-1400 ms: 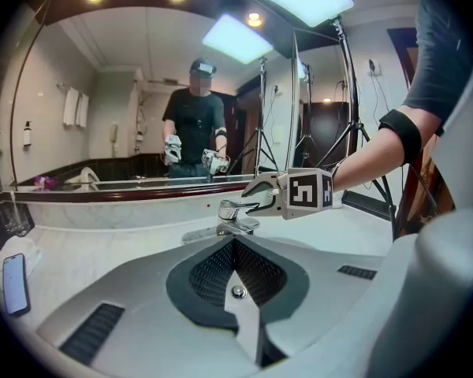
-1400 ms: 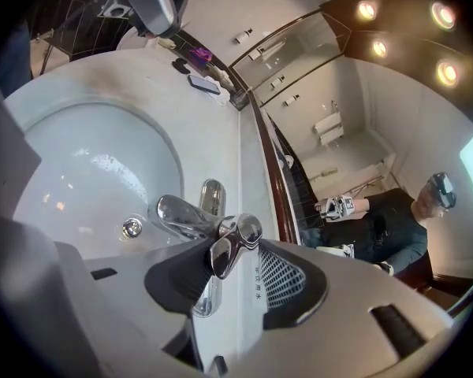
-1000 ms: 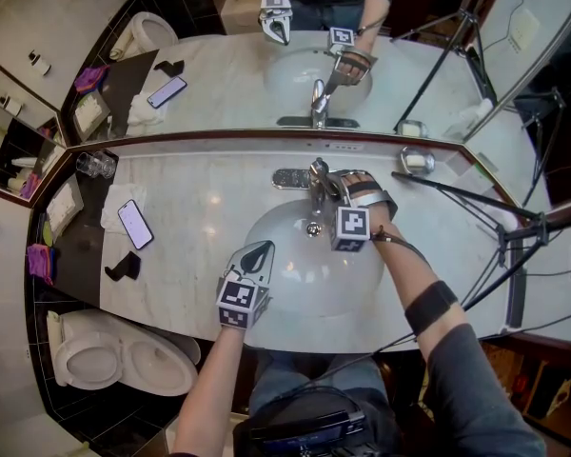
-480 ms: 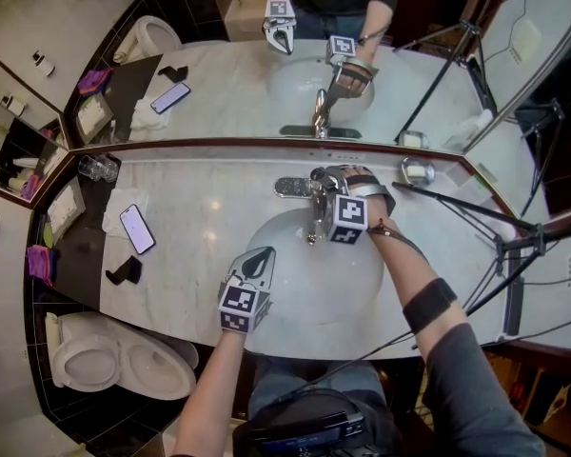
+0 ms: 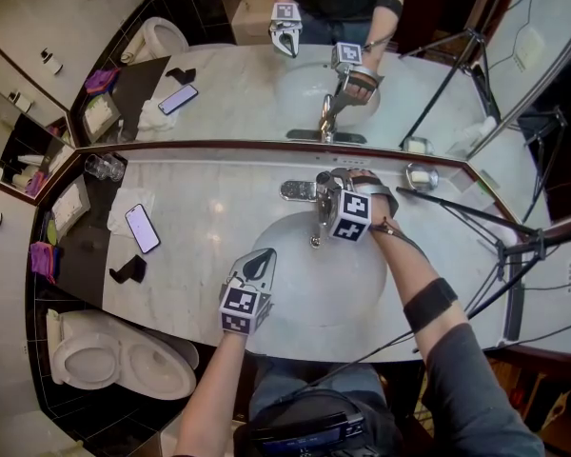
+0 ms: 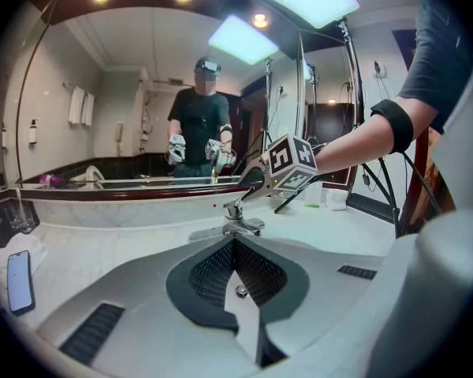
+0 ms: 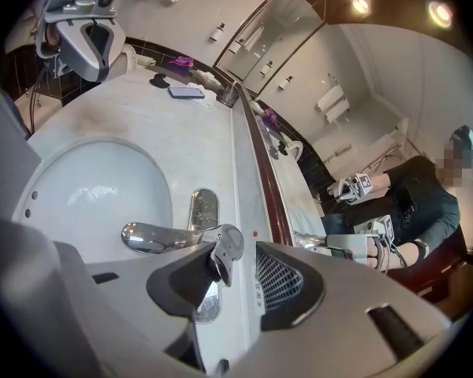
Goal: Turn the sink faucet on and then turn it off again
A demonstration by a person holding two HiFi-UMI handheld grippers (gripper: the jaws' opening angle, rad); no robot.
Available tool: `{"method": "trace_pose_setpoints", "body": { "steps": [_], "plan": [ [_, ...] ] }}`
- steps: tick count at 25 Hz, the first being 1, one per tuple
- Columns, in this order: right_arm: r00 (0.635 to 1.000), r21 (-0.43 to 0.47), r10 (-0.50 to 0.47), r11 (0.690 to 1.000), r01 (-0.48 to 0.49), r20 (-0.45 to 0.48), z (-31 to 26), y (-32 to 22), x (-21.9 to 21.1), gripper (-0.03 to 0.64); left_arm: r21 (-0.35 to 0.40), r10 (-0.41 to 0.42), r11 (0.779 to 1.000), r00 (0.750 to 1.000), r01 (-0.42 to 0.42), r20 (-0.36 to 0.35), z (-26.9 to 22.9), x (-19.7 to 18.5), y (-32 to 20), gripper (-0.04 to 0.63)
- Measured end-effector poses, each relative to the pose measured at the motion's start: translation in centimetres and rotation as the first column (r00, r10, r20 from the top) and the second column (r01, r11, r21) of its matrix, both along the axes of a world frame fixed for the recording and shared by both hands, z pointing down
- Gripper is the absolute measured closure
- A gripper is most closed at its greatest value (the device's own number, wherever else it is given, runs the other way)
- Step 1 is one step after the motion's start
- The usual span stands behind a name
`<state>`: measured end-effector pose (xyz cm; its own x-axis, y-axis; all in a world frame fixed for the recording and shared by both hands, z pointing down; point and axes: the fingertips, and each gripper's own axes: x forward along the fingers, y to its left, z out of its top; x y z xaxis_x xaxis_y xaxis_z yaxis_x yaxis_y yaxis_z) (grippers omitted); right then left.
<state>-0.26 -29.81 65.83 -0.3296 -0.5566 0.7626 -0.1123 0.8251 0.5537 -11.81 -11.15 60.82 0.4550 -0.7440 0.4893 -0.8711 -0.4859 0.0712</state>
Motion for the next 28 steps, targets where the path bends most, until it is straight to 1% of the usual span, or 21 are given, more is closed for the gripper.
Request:
{"method": "trace_pose_setpoints", "body": {
  "steps": [3, 8, 12, 15, 18, 19, 20, 22, 25, 28],
  "plan": [
    [1.000, 0.001, 0.015, 1.000, -0.015, 0.004, 0.0, 0.0, 0.1, 0.445, 0.016, -0.013, 1.000, 1.000, 0.013, -0.019, -0.4, -0.1, 0.1, 0.607],
    [0.999, 0.029, 0.038, 0.999, -0.039, 0.002, 0.0, 0.3, 0.6, 0.445, 0.017, -0.018, 1.000, 1.000, 0.018, -0.009, -0.6, -0.3, 0.8, 0.607],
    [0.999, 0.033, 0.047, 0.998, -0.047, -0.010, -0.2, 1.2, 1.1, 0.436, 0.021, 0.008, 1.000, 1.000, -0.008, -0.007, -1.5, -0.1, 1.3, 0.607],
    [0.997, 0.024, 0.072, 0.997, -0.072, 0.006, -0.5, 2.7, 1.7, 0.436, 0.032, 0.016, 0.999, 1.000, -0.016, -0.007, -2.3, -0.2, 1.7, 0.607],
    [0.994, 0.030, 0.100, 0.994, -0.101, 0.034, -1.8, 4.0, 2.2, 0.439, 0.047, 0.023, 0.999, 1.000, -0.023, 0.005, -3.2, -0.5, 1.7, 0.607],
    [0.993, 0.037, 0.110, 0.993, -0.111, 0.046, -2.5, 4.4, 2.4, 0.464, 0.052, 0.026, 0.998, 1.000, -0.026, 0.006, -3.6, -0.5, 1.7, 0.607],
    [0.990, 0.044, 0.123, 0.991, -0.126, 0.062, -3.1, 4.7, 2.6, 0.471, 0.055, 0.033, 0.998, 0.999, -0.033, 0.005, -4.0, -0.4, 1.8, 0.607],
    [0.982, 0.056, 0.158, 0.985, -0.165, 0.106, -4.7, 5.5, 3.1, 0.510, 0.056, 0.054, 0.997, 0.999, -0.053, -0.004, -4.8, 0.0, 2.1, 0.607],
    [0.963, 0.079, 0.204, 0.972, -0.220, 0.174, -7.3, 6.7, 3.6, 0.543, 0.067, 0.071, 0.995, 0.997, -0.070, -0.008, -5.7, 0.1, 2.4, 0.607],
    [0.930, 0.075, 0.262, 0.954, -0.289, 0.259, -9.3, 8.1, 4.4, 0.580, 0.079, 0.083, 0.994, 0.997, -0.082, -0.008, -6.4, 0.2, 2.5, 0.607]
  ]
}}
